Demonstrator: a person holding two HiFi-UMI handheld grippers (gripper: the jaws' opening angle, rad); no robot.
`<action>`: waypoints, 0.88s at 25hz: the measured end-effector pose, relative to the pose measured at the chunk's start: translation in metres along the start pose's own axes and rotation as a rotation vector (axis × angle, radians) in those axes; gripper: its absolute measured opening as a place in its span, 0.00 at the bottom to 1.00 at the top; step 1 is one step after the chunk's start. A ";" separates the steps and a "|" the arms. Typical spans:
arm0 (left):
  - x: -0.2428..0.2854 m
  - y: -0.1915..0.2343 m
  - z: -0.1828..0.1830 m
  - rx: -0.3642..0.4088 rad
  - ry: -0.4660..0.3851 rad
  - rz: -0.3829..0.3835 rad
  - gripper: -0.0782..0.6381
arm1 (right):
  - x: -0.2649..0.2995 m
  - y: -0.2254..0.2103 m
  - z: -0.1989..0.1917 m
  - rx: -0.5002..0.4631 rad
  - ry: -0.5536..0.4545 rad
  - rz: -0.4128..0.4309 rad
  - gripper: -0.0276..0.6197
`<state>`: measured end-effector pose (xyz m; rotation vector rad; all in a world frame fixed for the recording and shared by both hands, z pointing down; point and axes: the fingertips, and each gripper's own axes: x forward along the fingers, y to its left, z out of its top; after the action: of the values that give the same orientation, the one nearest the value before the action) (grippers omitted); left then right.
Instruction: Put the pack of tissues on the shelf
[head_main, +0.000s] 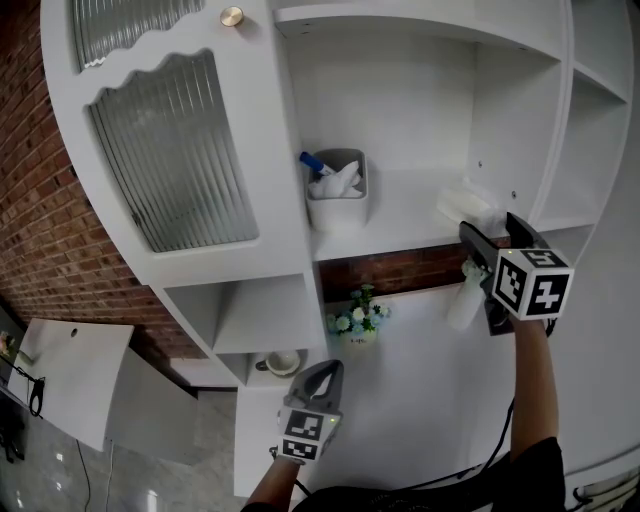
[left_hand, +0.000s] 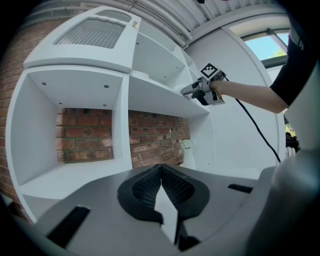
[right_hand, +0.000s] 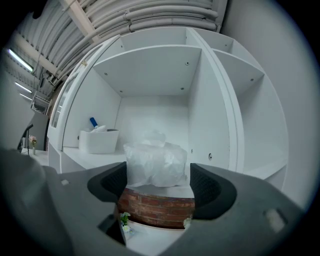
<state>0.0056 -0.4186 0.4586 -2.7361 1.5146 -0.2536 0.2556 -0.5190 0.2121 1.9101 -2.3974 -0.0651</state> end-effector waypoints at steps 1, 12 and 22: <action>0.000 -0.001 0.000 0.000 0.001 -0.001 0.12 | -0.001 0.000 0.000 0.003 -0.003 0.004 0.63; -0.003 -0.008 -0.001 -0.002 -0.005 -0.015 0.12 | -0.019 0.012 0.011 0.021 -0.114 0.114 0.68; -0.016 -0.008 -0.003 -0.028 -0.022 -0.007 0.12 | -0.044 0.017 0.002 -0.032 -0.113 0.092 0.68</action>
<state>0.0032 -0.4008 0.4601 -2.7558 1.5155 -0.2030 0.2491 -0.4724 0.2105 1.8260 -2.5366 -0.2108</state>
